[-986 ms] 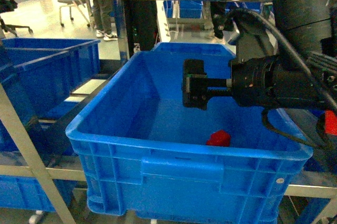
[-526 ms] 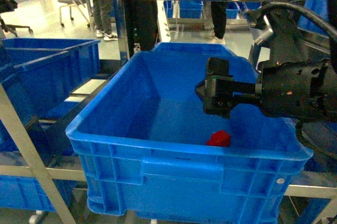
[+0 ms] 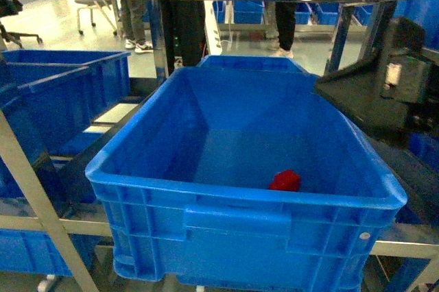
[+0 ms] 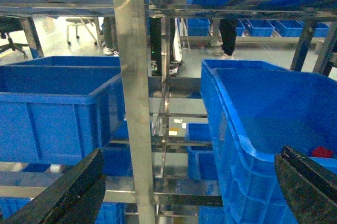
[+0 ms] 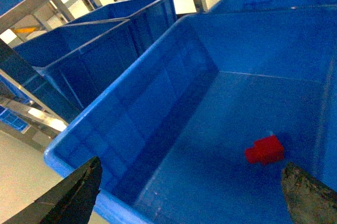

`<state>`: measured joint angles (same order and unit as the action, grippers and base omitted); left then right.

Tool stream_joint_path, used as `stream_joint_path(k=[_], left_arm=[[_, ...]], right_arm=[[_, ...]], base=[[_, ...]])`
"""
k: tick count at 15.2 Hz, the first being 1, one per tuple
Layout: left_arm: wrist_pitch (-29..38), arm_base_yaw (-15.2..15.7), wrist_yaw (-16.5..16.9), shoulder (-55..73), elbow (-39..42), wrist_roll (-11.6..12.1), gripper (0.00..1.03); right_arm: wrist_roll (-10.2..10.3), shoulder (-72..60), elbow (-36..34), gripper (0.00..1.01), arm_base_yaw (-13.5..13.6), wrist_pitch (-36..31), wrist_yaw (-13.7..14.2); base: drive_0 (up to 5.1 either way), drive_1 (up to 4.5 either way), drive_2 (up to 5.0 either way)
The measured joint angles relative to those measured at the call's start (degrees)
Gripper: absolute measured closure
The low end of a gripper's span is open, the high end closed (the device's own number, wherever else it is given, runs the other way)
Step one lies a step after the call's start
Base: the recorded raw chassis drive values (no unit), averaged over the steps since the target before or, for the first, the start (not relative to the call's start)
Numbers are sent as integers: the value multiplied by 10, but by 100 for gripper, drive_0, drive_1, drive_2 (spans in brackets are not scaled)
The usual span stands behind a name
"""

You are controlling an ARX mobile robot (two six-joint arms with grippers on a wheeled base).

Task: Pick red block from blue box to shelf

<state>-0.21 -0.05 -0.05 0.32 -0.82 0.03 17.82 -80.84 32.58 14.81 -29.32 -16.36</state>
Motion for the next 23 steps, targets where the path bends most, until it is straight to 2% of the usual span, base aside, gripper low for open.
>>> stream_joint_path(k=[2, 3, 4, 5, 6, 7, 8, 9, 10, 12, 14, 16, 17, 18, 19, 20, 21, 23], left_arm=[[0, 0, 0, 0, 0, 0, 5], [0, 0, 0, 0, 0, 0, 5], [0, 0, 0, 0, 0, 0, 5], [0, 0, 0, 0, 0, 0, 5], [0, 0, 0, 0, 0, 0, 5], [0, 0, 0, 0, 0, 0, 5], [0, 0, 0, 0, 0, 0, 5], [0, 0, 0, 0, 0, 0, 5], [0, 0, 0, 0, 0, 0, 5], [0, 0, 0, 0, 0, 0, 5], [0, 0, 0, 0, 0, 0, 5], [0, 0, 0, 0, 0, 0, 5], [0, 0, 0, 0, 0, 0, 5], [0, 0, 0, 0, 0, 0, 5], [0, 0, 0, 0, 0, 0, 5], [0, 0, 0, 0, 0, 0, 5], [0, 0, 0, 0, 0, 0, 5], [0, 0, 0, 0, 0, 0, 5]], right_arm=[[3, 45, -47, 3, -26, -10, 7], [-2, 66, -61, 3, -33, -27, 21], [-23, 99, -81, 3, -36, -39, 46], [-48, 139, -106, 3, -35, -45, 60], [-71, 178, -130, 4, -26, -62, 98], [-125, 243, -175, 19, 5, -99, 230], [-150, 313, -212, 32, 2, -64, 285], [-160, 355, -235, 43, -18, -52, 292], [-165, 381, -243, 54, -33, -47, 287], [-172, 425, -263, 79, -56, -23, 254], [-175, 460, -279, 99, -75, -2, 239], [-176, 490, -289, 99, -88, 16, 228], [-176, 505, -292, 99, -104, 29, 208], [-177, 525, -297, 99, -143, 42, 168], [-177, 538, -299, 99, -153, 51, 170], [-177, 552, -302, 99, -151, 60, 166], [-177, 556, -315, 99, -149, 37, 164], [-177, 571, -319, 99, -148, 62, 164]], base=[[0, 0, 0], [0, 0, 0], [0, 0, 0], [0, 0, 0], [0, 0, 0], [0, 0, 0], [0, 0, 0], [0, 0, 0], [0, 0, 0], [0, 0, 0], [0, 0, 0], [0, 0, 0], [0, 0, 0], [0, 0, 0], [0, 0, 0], [0, 0, 0], [0, 0, 0], [0, 0, 0]])
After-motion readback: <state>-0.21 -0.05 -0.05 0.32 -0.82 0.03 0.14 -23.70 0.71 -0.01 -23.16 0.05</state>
